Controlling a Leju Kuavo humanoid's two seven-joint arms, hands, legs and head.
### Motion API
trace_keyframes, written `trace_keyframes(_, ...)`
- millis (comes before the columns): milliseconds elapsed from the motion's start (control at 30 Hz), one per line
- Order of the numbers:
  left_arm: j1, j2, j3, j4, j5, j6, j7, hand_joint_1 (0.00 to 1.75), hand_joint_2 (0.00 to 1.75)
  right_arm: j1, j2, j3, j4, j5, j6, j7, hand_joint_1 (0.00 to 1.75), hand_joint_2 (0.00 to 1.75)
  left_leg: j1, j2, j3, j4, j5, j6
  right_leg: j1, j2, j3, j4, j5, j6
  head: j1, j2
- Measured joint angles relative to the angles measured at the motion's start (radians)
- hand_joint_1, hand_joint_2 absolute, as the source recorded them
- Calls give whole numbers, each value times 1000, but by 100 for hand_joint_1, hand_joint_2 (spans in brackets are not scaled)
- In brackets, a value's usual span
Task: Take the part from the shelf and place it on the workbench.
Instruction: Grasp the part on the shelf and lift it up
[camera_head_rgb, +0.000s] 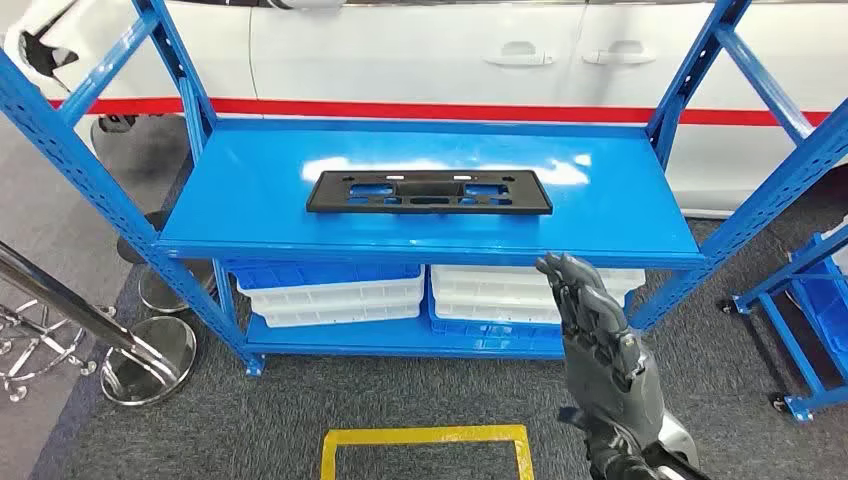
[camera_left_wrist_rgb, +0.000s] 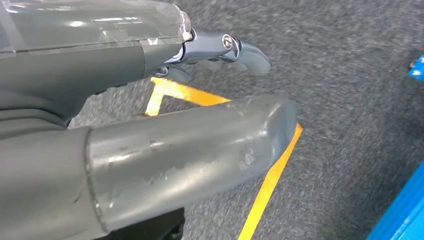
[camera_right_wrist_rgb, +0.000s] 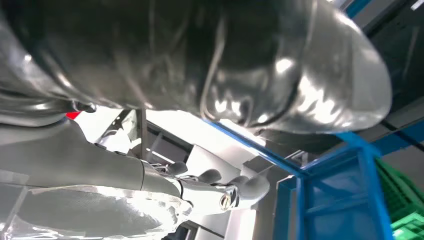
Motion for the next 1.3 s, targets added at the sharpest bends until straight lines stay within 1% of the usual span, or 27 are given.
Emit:
trace_keyframes(67, 0, 0, 0, 0, -2, 0, 0, 0, 0, 1, 0, 0, 0, 0, -1, 0, 0, 0, 0, 0, 2, 0, -4, 0, -1, 0, -29, 38, -22, 2, 0, 0)
trace_keyframes(133, 1, 0, 0, 0, -5, 1, 0, 0, 0, 2, 0, 0, 0, 0, -6, 0, 0, 0, 0, -1, 10, 0, -13, -1, -4, -1, -88, 107, -67, 7, 0, 0)
trace_keyframes(167, 2, 0, 0, 0, -6, 2, 0, 0, 0, 2, 0, 0, 0, 1, -8, 0, 0, 0, 1, -1, 19, 0, -20, -3, -6, -2, -113, 120, -77, 10, 0, 0)
trace_keyframes(233, 0, 0, 0, 0, -11, 3, -1, 0, 0, 3, 0, 0, 0, 2, -11, 1, 0, 0, 2, -4, 63, -6, -54, -22, -3, -6, -112, -18, 26, -4, 0, 0)
trace_keyframes(300, -2, 0, 0, 0, -15, 4, -1, 0, 0, 4, -1, 0, -1, 2, -12, 1, 0, 0, 2, -6, 103, -6, -78, -45, -1, -8, -85, -161, 142, -28, 0, 0)
trace_keyframes(333, -2, 0, 0, 0, -15, 5, -1, 0, 0, 3, -1, 0, -2, 2, -12, 1, 0, 0, 3, -6, 105, 8, -79, -50, -2, -7, -76, -164, 146, -36, 0, 0)
trace_keyframes(367, -3, 0, 0, 0, -15, 5, -1, 0, 0, 3, -1, 0, -2, 2, -12, 1, 0, 0, 3, -6, 93, 40, -86, -53, -4, -7, -68, -166, 148, -44, 0, 0)
trace_keyframes(400, -5, 1, 0, 0, -16, 6, -1, 0, 0, 3, -1, 0, -3, 2, -12, 0, 0, 0, 5, -5, 66, 90, -103, -56, -4, -7, -61, -166, 146, -50, 0, 0)
trace_keyframes(500, -4, 0, 0, 0, -16, 6, -2, 0, 0, 3, -1, 0, -3, 2, -12, 0, 0, 0, 6, -5, -57, 275, -192, -63, 1, -6, -51, -166, 130, -58, -1, 0)
trace_keyframes(533, -2, 0, 0, 0, -16, 6, -2, 0, 0, 3, -1, 0, -3, 3, -12, 0, 0, 0, 6, -5, -83, 297, -205, -63, 2, -5, -46, -164, 124, -59, -1, 0)
trace_keyframes(567, 0, 0, 0, 0, -16, 6, -2, 0, 0, 3, -1, 0, -3, 3, -11, 0, 0, 0, 6, -5, -93, 285, -195, -61, 4, -4, -39, -163, 116, -58, -1, 0)
trace_keyframes(600, 0, 0, 0, 0, -16, 6, -2, 0, 0, 3, -1, 0, -3, 3, -11, 0, 0, 0, 5, -5, -87, 239, -161, -57, 6, -3, -30, -161, 109, -58, -1, 0)
trace_keyframes(667, 1, 2, 0, 0, -16, 6, -2, 0, 0, 3, -1, 0, -3, 3, -11, 0, 0, 0, 0, -5, -56, 108, -61, -45, 10, -3, -11, -157, 93, -54, 0, 0)
trace_keyframes(700, 1, 2, 0, 0, -16, 6, -2, 0, 0, 3, -1, 1, -3, 3, -11, 1, 0, 0, -3, -6, -45, 63, -34, -40, 11, -3, -6, -155, 86, -50, 0, 0)
trace_keyframes(733, 2, 3, 0, 0, -16, 6, -2, 0, 0, 3, -1, 1, -3, 3, -11, 1, 0, 0, -6, -6, -39, 39, -16, -35, 13, -2, -4, -154, 81, -46, 0, 0)
trace_keyframes(800, 3, 4, 0, 0, -16, 7, -2, 0, 0, 3, -1, 1, -3, 3, -11, 1, 0, 0, -7, -7, -35, 32, -14, -28, 14, 0, -2, -154, 73, -35, -1, 0)
trace_keyframes(867, 2, 3, 0, 0, -16, 8, -2, 0, 0, 2, -1, 1, -5, 1, -12, 1, 0, 0, -1, -6, -24, 21, -3, -19, 15, -1, -4, -138, 58, -24, 0, 0)
trace_keyframes(900, 1, 2, 0, 0, -16, 8, -2, 0, 0, 1, -1, 1, -6, 0, -12, 0, 0, 0, 2, -5, -18, 15, -2, -15, 14, -3, -20, -106, 40, -19, 0, 0)
trace_keyframes(933, 0, 2, 0, 0, -16, 8, -3, 0, 0, 1, -2, 1, -6, -1, -12, 0, 0, 0, 4, -4, -13, 12, -4, -12, 12, -4, -49, -51, 16, -14, 0, 0)
trace_keyframes(1000, -1, 2, 0, 0, -16, 8, -3, 0, 0, 3, -3, 1, -6, -3, -12, 0, 0, 0, 3, -3, -6, 11, -12, -8, 6, -4, -136, 89, -31, -6, 0, 0)
trace_keyframes(1033, 0, 2, 0, 0, -16, 8, -4, 0, 0, 5, -4, 1, -6, -5, -12, 0, 0, 0, 3, -3, -1, 11, -18, -8, 2, -4, -172, 135, -32, -3, 0, 0)
trace_keyframes(1067, 0, 2, 0, 0, -16, 8, -5, 0, 0, 6, -5, 1, -5, -7, -12, 0, 0, 0, 3, -4, 7, 11, -25, -9, -1, -4, -189, 144, -12, 0, 0, 0)
trace_keyframes(1100, 1, 1, 0, 0, -16, 8, -7, 0, 0, 7, -5, 0, -5, -10, -13, 1, 0, 0, 3, -5, 17, 11, -32, -11, -4, -5, -185, 111, 28, 2, 0, 0)
trace_keyframes(1167, 1, 1, 0, 0, -14, 7, -13, 0, 0, 15, -5, -2, -1, -24, -20, 17, 0, 0, 3, -8, 38, 12, -50, -18, -6, -7, -137, -22, 118, -2, 0, 0)
trace_keyframes(1200, 0, 0, 0, 0, -14, 6, -16, 0, 0, 21, -5, -8, 6, -36, -23, 31, 0, 0, 2, -9, 43, 13, -58, -24, -5, -8, -113, -80, 140, -6, 0, 0)
trace_keyframes(1233, 0, 0, 0, 0, -14, 4, -19, 0, 0, 28, -4, -16, 17, -49, -23, 49, 0, 0, 1, -10, 45, 14, -65, -31, -2, -8, -99, -115, 147, -12, 0, 0)
trace_keyframes(1300, -3, 0, 0, 0, -18, 1, -22, 0, 0, 34, 2, -38, 60, -72, -10, 81, 0, 0, 0, -8, 44, 14, -73, -43, 2, -5, -94, -131, 135, -24, 0, 0)
